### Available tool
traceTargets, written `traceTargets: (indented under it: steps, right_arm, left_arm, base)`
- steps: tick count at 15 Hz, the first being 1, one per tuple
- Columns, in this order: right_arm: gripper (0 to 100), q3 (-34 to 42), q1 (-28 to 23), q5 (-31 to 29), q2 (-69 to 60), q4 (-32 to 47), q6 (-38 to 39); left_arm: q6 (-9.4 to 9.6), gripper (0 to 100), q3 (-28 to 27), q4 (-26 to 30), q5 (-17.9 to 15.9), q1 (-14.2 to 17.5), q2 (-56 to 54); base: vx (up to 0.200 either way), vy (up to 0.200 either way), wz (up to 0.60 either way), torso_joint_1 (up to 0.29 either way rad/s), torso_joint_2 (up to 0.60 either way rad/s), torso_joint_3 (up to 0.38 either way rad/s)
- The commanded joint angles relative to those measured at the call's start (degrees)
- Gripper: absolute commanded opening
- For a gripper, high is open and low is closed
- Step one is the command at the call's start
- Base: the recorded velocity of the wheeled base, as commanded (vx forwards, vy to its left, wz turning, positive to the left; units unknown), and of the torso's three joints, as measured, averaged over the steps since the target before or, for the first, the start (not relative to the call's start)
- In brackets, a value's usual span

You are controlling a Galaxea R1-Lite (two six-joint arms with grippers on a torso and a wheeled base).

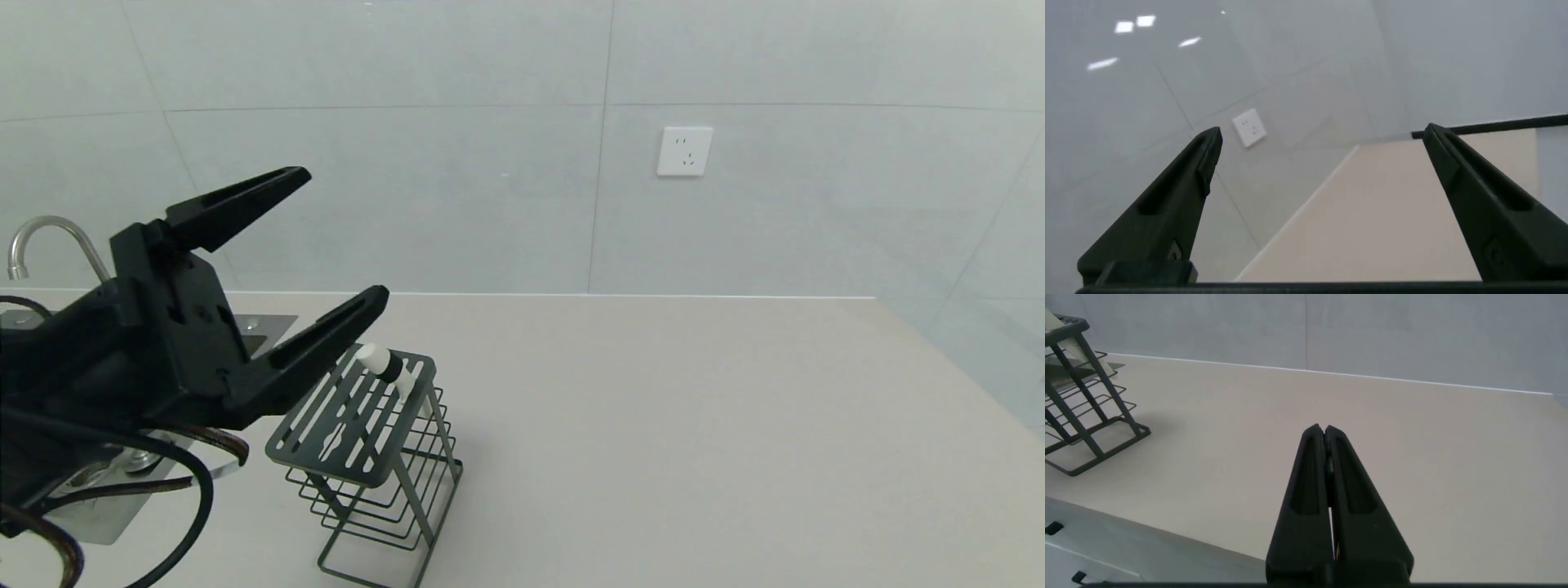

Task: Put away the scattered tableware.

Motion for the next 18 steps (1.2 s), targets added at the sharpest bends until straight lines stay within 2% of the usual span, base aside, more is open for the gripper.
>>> traceTargets:
  steps: [1, 3, 7, 8, 9, 11, 12, 13, 15, 16, 18]
  right_arm:
    - [0, 0.00, 0.00, 0.03, 0.09, -0.04, 0.02]
    - [0, 0.00, 0.00, -0.06, 0.09, -0.04, 0.11]
    - [0, 0.00, 0.00, -0.14, 0.09, -0.04, 0.11]
    - [0, 0.00, 0.00, -0.14, 0.09, -0.04, 0.19]
    - [0, 0.00, 0.00, -0.14, 0.09, -0.04, 0.72]
    - [0, 0.00, 0.00, -0.14, 0.09, -0.04, 0.72]
    - [0, 0.00, 0.00, -0.14, 0.09, -0.04, 0.72]
    - [0, 0.00, 0.00, -0.14, 0.09, -0.04, 0.72]
    - [0, 0.00, 0.00, -0.14, 0.09, -0.04, 0.72]
    - [0, 0.00, 0.00, -0.14, 0.09, -0.04, 0.72]
    - [0, 0.00, 0.00, -0.14, 0.09, -0.04, 0.81]
  left_arm:
    - [-0.22, 100, 0.74, -0.28, 1.20, 3.81, -2.40]
    - [-0.22, 100, 1.00, -0.10, 1.29, 6.45, -5.65]
    - [-0.49, 100, 3.02, 0.69, 1.38, 6.36, -11.54]
    - [-3.30, 100, 5.57, 1.04, 1.99, 6.53, -16.81]
    - [-6.11, 100, 7.94, 1.04, 4.01, 6.62, -20.95]
    - [-8.75, 100, 12.60, 2.80, 8.76, 6.62, -28.94]
    - [-8.92, 100, 13.48, 5.43, 10.16, 6.89, -32.11]
    - [-9.19, 100, 13.92, 10.88, 11.66, 8.64, -36.94]
    - [-9.27, 100, 13.74, 25.12, 12.01, 11.19, -46.79]
    - [-9.27, 100, 13.57, 29.52, 12.01, 11.72, -49.51]
    - [-9.54, 100, 12.95, 45.51, 12.10, 13.48, -59.27]
  base:
    - [0.000, 0.000, 0.00, 0.000, 0.00, 0.000]
    - [0.000, 0.000, 0.00, 0.000, 0.00, 0.000]
    - [0.000, 0.000, 0.00, 0.000, 0.00, 0.000]
    - [0.000, 0.000, 0.00, 0.000, 0.00, 0.000]
    - [0.000, 0.000, 0.00, 0.000, 0.00, 0.000]
    - [0.000, 0.000, 0.00, 0.000, 0.00, 0.000]
    - [0.000, 0.000, 0.00, 0.000, 0.00, 0.000]
    - [0.000, 0.000, 0.00, 0.000, 0.00, 0.000]
    - [0.000, 0.000, 0.00, 0.000, 0.00, 0.000]
    - [0.000, 0.000, 0.00, 0.000, 0.00, 0.000]
    - [0.000, 0.000, 0.00, 0.000, 0.00, 0.000]
